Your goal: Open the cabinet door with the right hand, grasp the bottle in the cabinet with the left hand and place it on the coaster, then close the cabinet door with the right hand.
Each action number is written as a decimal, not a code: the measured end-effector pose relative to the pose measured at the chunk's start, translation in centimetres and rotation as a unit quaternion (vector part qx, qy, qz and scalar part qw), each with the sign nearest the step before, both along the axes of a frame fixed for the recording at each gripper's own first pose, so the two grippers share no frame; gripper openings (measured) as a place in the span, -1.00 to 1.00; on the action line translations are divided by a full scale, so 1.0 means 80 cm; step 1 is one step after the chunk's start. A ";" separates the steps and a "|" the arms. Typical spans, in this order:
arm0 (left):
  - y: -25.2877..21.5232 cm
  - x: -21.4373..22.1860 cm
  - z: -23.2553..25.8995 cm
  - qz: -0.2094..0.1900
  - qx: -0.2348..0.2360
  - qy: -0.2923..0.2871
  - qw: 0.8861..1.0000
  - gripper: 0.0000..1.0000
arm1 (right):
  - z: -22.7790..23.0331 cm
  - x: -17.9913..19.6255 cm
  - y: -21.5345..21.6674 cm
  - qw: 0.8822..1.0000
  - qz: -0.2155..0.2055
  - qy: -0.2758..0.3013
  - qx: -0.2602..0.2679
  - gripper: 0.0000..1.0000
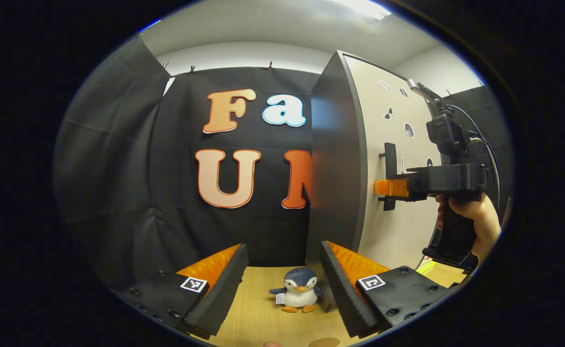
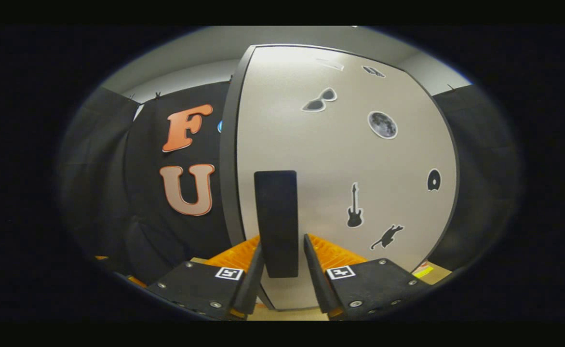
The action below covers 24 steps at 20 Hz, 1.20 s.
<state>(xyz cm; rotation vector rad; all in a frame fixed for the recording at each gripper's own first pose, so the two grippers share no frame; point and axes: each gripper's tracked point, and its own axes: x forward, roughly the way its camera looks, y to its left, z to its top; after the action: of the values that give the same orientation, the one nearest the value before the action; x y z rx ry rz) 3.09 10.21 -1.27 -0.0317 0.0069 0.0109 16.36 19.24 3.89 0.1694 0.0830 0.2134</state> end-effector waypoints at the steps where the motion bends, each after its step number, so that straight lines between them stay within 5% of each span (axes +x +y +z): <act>1: 0.000 -0.003 -0.001 0.003 0.001 0.001 1.000 0.95 | 0.001 0.000 0.000 1.000 0.000 -0.007 -0.009 -0.25; 15: 0.018 -0.013 -0.006 0.053 -0.001 0.010 0.999 0.95 | 0.005 -0.018 -0.008 0.999 0.014 -0.032 -0.003 -0.61; 24: -0.023 -0.009 0.003 0.042 -0.005 -0.001 0.999 0.96 | 0.001 -0.077 -0.055 0.999 0.029 -0.038 0.002 -0.58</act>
<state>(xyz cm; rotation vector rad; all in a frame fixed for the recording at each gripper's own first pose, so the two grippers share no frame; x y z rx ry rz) 2.38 8.34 -1.03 -0.0411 0.0035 0.0956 10.17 14.81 4.00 0.1634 0.0125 0.2772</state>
